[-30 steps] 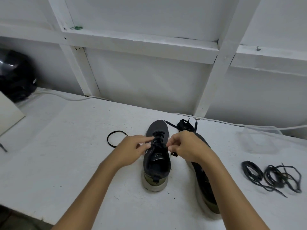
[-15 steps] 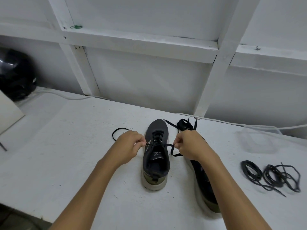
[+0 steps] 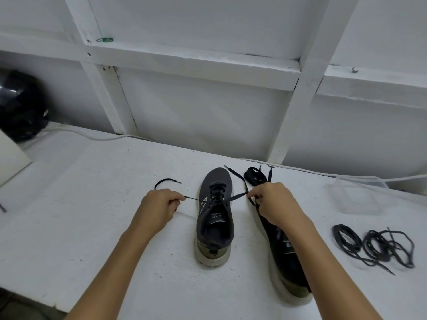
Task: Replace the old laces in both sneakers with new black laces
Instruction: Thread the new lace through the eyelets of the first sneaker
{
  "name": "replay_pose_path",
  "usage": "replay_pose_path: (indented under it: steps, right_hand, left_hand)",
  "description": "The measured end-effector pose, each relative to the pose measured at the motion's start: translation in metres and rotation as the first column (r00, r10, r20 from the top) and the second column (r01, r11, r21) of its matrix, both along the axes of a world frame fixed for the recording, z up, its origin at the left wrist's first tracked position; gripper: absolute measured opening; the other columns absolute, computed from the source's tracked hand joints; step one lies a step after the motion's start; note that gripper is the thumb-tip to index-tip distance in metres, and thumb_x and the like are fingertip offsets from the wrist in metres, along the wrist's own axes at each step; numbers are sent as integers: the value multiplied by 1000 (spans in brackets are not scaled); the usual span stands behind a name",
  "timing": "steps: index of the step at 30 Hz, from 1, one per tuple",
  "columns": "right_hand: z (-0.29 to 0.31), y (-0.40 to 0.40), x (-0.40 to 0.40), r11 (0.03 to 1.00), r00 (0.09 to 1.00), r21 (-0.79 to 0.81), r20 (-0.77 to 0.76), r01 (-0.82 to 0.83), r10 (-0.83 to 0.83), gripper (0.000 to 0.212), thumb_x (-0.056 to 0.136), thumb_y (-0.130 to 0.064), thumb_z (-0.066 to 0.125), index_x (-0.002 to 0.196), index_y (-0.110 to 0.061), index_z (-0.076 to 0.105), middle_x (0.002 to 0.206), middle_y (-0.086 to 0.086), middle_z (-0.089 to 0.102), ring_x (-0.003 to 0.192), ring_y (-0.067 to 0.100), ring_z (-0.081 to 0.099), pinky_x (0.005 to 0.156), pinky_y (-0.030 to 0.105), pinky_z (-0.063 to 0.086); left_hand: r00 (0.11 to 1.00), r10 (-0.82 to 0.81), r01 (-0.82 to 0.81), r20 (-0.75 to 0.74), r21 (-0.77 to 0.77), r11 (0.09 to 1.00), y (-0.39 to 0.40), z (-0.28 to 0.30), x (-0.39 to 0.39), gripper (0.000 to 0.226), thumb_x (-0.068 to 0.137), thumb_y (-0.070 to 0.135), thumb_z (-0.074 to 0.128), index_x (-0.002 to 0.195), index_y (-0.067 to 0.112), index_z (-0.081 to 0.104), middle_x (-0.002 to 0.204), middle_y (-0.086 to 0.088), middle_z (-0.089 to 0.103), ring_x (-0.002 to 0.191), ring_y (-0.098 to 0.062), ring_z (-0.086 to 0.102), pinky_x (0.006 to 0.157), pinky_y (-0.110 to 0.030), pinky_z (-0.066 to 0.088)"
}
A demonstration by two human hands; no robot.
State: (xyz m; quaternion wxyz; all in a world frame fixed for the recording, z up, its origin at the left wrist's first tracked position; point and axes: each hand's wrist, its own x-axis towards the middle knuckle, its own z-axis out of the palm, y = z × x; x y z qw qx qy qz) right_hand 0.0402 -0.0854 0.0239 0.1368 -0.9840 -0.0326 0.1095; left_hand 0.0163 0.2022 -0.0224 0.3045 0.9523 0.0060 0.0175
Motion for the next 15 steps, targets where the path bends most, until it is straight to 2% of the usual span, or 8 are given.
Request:
replay_pose_path:
  steps: [4,7,8,10,12,13,14,15]
  right_hand:
    - [-6,13,4,948,986,291,72,124,-151,46,96,1,55,132,-25,68,112,7,73,103,23,66,79,22,44]
    - [-10,26,3,798,963,560,-2,223,-268,39,96,-6,59,131,-22,68,101,6,76,88,18,73,85,25,53]
    - [-13,29,3,743,954,617,-44,258,-295,38,96,-8,62,131,-21,68,94,3,77,83,17,74,88,31,57]
    - [-18,36,2,664,942,684,-108,303,-319,40,95,-12,65,135,-20,65,86,-2,77,81,15,75,92,40,59]
    - [-19,42,1,559,935,764,-160,321,-318,45,95,-13,66,140,-15,59,85,-3,78,82,13,75,92,40,60]
    - [-18,43,0,493,931,805,-191,330,-312,50,95,-14,68,143,-11,56,86,-2,78,82,13,76,91,39,61]
    - [-17,44,-1,450,928,827,-210,337,-308,55,92,-16,72,144,-8,54,88,-1,78,83,12,76,90,38,61]
    - [-17,45,-1,440,928,834,-208,334,-309,60,89,-18,76,144,-7,53,89,-1,78,83,12,76,90,38,61]
  left_hand:
    - [982,189,-187,8,-115,976,-14,0,7,25,95,5,62,113,13,76,96,-5,77,80,-10,66,70,-4,40]
    - [958,285,-281,-27,-276,919,-33,7,12,23,95,8,61,113,12,76,89,-2,77,76,-7,66,66,2,40]
    - [948,311,-315,-68,-351,882,-41,8,14,22,95,11,62,112,14,76,86,4,76,77,-8,69,71,-3,46]
    - [941,308,-337,-140,-483,808,-54,9,16,21,93,16,63,92,30,78,74,18,72,82,-18,73,85,-28,57]
    - [942,287,-334,-175,-591,735,-68,14,16,30,91,21,63,71,41,72,72,17,71,87,-24,73,93,-42,56]
    - [944,279,-328,-177,-611,721,-73,16,16,22,90,25,66,81,44,75,82,14,73,90,-21,72,96,-41,55]
    - [948,273,-313,-162,-613,725,-79,19,16,19,88,30,70,103,41,76,95,13,73,95,-16,69,98,-36,53]
    - [952,261,-303,-157,-567,766,-82,21,16,37,86,33,74,123,32,70,106,11,71,98,-8,65,96,-26,49]
